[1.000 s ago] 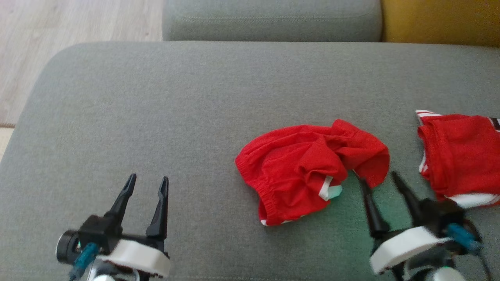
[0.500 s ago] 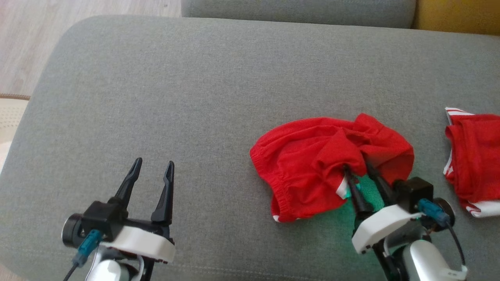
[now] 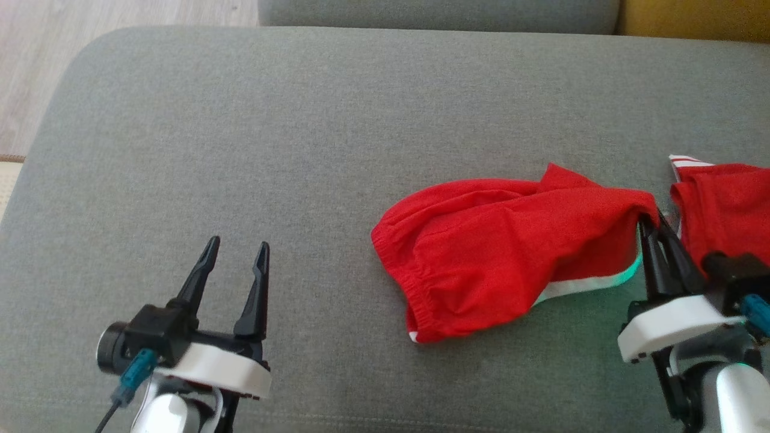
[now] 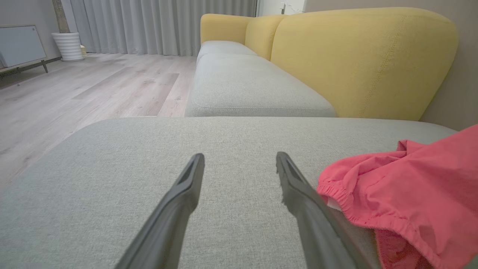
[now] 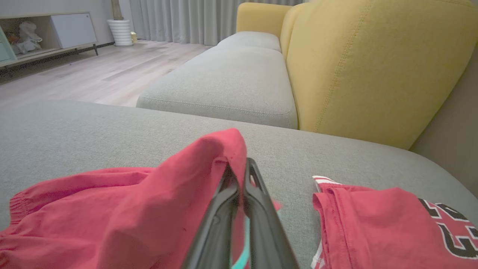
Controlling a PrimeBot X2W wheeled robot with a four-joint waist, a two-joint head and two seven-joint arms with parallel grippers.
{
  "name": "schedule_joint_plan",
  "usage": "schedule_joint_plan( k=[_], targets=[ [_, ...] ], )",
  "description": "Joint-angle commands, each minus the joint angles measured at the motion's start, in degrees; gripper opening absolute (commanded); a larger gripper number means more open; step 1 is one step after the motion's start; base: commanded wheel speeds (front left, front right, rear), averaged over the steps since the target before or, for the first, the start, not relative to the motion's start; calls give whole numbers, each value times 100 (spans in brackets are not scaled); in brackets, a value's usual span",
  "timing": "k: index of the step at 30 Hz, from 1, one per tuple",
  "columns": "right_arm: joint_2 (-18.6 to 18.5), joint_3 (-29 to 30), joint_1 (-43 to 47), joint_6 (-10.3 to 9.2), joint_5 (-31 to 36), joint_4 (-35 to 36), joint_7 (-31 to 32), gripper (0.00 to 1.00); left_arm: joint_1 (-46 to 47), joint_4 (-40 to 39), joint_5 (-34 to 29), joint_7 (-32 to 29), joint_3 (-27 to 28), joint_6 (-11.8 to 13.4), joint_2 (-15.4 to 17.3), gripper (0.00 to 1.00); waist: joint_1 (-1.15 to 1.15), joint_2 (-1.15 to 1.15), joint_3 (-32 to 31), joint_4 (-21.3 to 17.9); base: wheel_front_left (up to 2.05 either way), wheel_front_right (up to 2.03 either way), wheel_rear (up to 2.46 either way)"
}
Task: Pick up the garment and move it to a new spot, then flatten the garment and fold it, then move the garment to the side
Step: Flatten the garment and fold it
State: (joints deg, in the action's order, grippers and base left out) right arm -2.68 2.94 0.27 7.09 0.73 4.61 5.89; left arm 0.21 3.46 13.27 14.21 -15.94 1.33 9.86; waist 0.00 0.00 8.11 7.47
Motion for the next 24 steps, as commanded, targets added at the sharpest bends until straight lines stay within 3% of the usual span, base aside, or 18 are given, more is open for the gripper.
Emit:
schedule_joint_plan(
  k=[1,5,12,13,14,15,18,24],
  targets=[
    [-95,-101,-190,40,103,346,135,0,308,-165,55,53,177,-29,19,100,0,0,34,20,0,0,0],
    [-74,-437,-423,40,19,115,265,0,392,-137,64,59,151,-73,16,100,0,0,116,75,0,0,0],
    [-26,-779,-846,40,-415,-1081,32,0,490,-75,80,67,113,-135,5,100,0,0,221,193,0,0,0],
    [-24,-793,-903,40,-549,-1298,-43,44,499,-62,81,68,104,-142,0,100,0,0,226,207,0,0,0],
    [-24,-819,-959,40,-625,-1483,-117,96,507,-54,81,69,95,-149,-5,100,0,0,234,222,0,0,0],
    [-23,-855,-1011,40,-707,-1623,-212,100,513,-48,82,70,88,-153,-9,100,0,0,240,231,0,0,0],
    [-22,-990,-1120,40,-889,-1765,-631,100,508,-52,87,72,108,-142,1,100,0,0,236,206,0,0,0],
    [-21,-1051,-971,40,-836,-1204,-915,100,419,-59,93,75,215,-53,54,100,0,0,80,44,0,0,0]
  ],
)
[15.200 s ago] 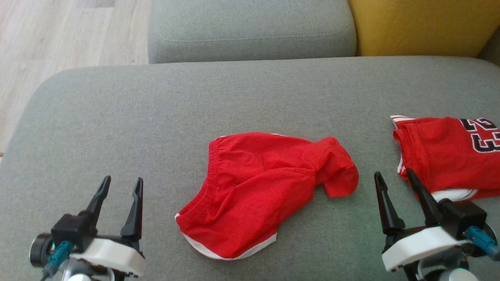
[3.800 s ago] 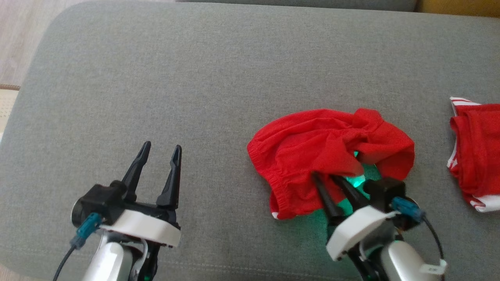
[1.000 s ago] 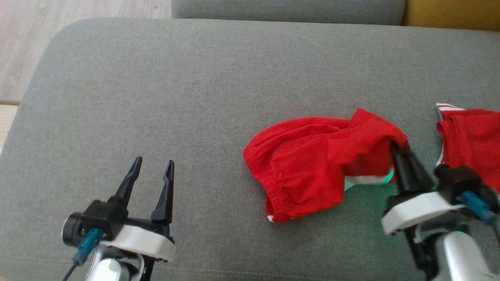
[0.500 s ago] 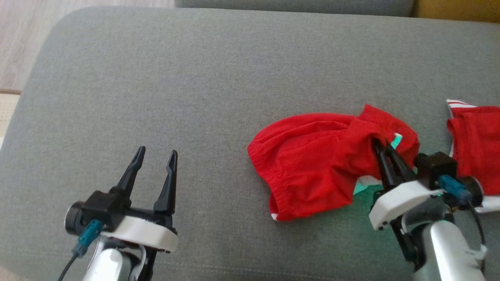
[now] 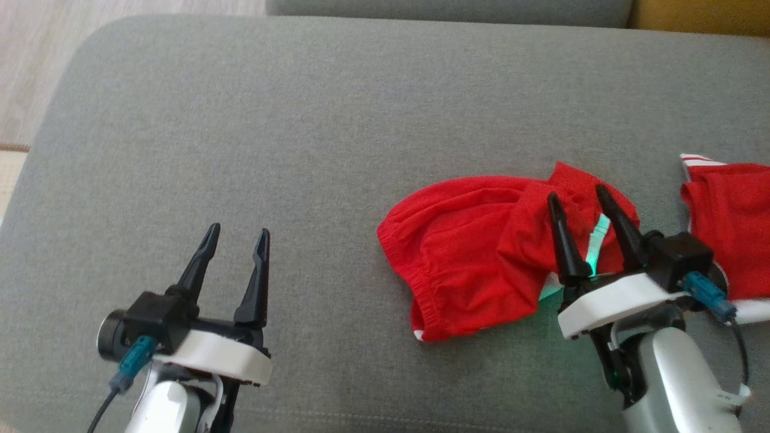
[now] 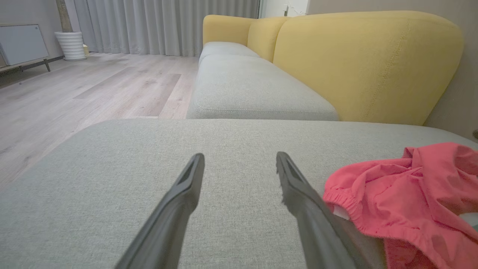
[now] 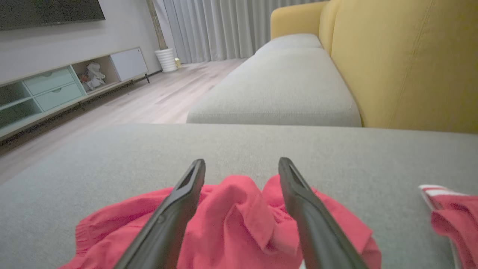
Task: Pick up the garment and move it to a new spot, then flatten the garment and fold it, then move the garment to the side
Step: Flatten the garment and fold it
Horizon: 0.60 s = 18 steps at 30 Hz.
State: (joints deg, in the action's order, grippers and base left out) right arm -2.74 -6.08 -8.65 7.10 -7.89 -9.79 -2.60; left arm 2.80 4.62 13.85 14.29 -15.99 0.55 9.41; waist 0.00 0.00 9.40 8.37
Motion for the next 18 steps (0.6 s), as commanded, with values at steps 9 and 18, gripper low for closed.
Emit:
schedule_joint_plan(
  k=[9,18],
  targets=[
    [-14,56,518,39,175,1278,176,100,-79,-227,4,69,286,192,132,100,0,0,-382,-167,0,0,0],
    [-14,483,1340,39,15,1843,322,100,-362,-321,-32,-46,255,291,246,100,0,0,-629,-241,0,0,0]
  ],
)
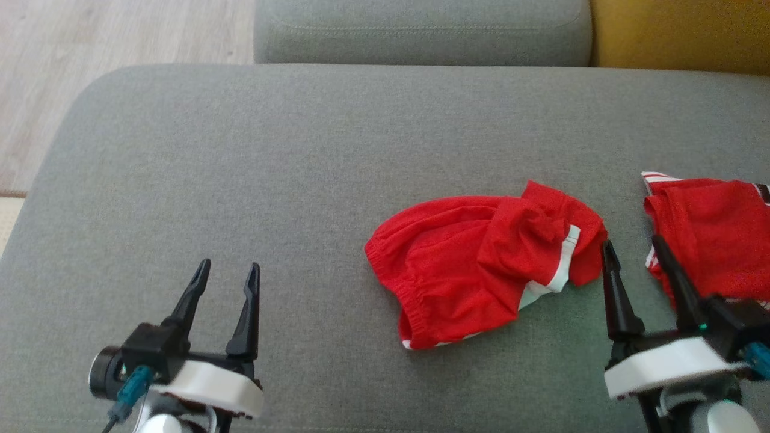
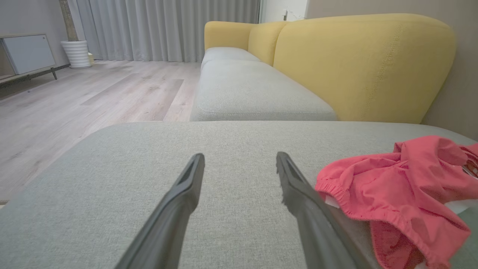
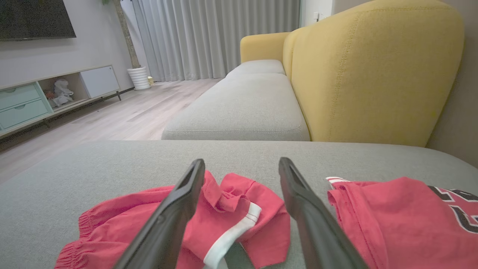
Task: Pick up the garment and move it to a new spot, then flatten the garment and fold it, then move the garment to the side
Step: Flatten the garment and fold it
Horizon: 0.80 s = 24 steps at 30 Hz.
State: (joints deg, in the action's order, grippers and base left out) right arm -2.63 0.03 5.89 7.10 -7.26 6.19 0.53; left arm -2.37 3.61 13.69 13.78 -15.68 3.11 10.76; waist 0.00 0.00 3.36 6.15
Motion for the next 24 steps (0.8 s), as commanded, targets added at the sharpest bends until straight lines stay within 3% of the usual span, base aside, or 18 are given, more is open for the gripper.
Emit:
schedule_joint_plan(
  k=[1,24],
  targets=[
    [-25,-125,-53,39,-70,284,19,100,127,-233,-12,-13,222,41,123,100,0,0,-46,-33,0,0,0],
    [-25,-65,176,39,-111,492,106,100,66,-401,43,-207,110,91,235,100,0,0,-78,-148,0,0,0]
  ],
)
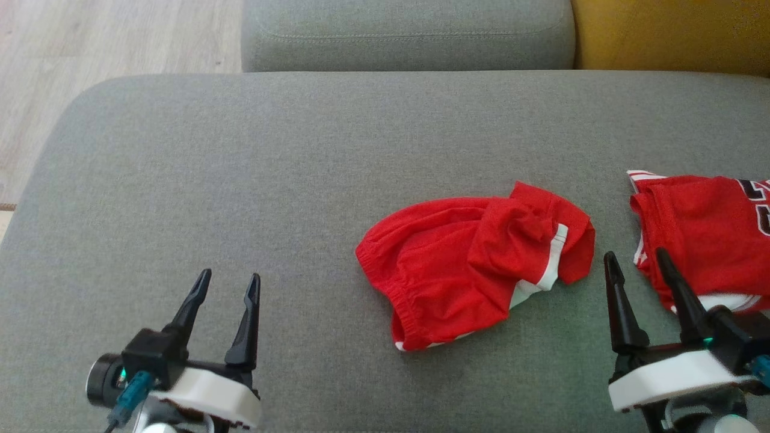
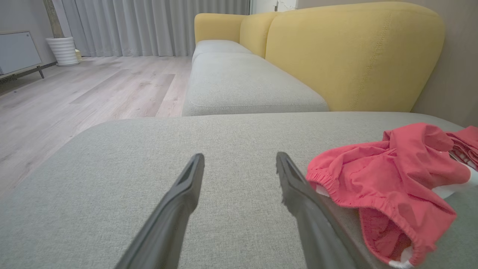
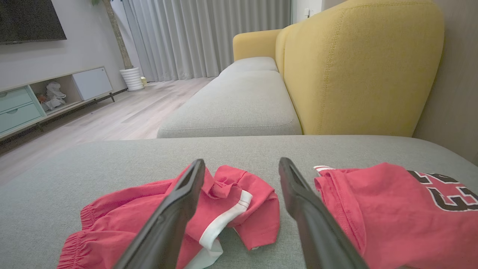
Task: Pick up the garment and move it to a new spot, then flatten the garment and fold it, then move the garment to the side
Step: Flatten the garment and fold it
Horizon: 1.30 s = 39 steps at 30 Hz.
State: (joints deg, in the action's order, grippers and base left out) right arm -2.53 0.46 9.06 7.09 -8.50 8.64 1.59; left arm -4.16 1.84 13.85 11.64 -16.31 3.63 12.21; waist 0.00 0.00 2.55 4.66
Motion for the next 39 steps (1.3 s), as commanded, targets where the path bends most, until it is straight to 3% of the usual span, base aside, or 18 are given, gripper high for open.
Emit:
schedule_joint_plan(
  k=[1,7,12,16,25,26,27,39],
  targets=[
    [-35,-113,-148,40,12,247,1,100,252,-226,28,8,166,43,89,100,0,0,8,3,0,0,0],
    [-35,-133,-216,40,-2,245,0,100,407,-254,28,-40,-64,-98,24,100,0,0,103,2,0,0,0],
    [-35,-200,-322,40,-27,244,12,100,629,-34,196,-436,-762,-651,-250,100,0,0,304,-67,0,0,0],
    [-35,-286,-422,40,-40,232,35,100,774,361,376,-762,-1309,-932,-441,100,0,0,490,-219,0,0,0],
    [-35,-260,-494,40,-76,182,5,100,1151,1155,1006,-829,-1791,-1093,-539,100,0,0,722,-553,0,0,0],
    [-35,-253,-491,40,-84,178,0,100,1189,1202,1070,-788,-1818,-1097,-538,44,0,0,728,-568,0,0,0],
    [-35,-250,-490,40,-88,174,-3,100,1225,1244,1132,-739,-1838,-1100,-532,0,0,0,731,-578,0,0,0],
    [-35,-147,-457,40,-170,126,-16,100,1119,721,1749,-40,-1604,-1109,-276,0,0,0,728,-386,0,0,0]
  ],
)
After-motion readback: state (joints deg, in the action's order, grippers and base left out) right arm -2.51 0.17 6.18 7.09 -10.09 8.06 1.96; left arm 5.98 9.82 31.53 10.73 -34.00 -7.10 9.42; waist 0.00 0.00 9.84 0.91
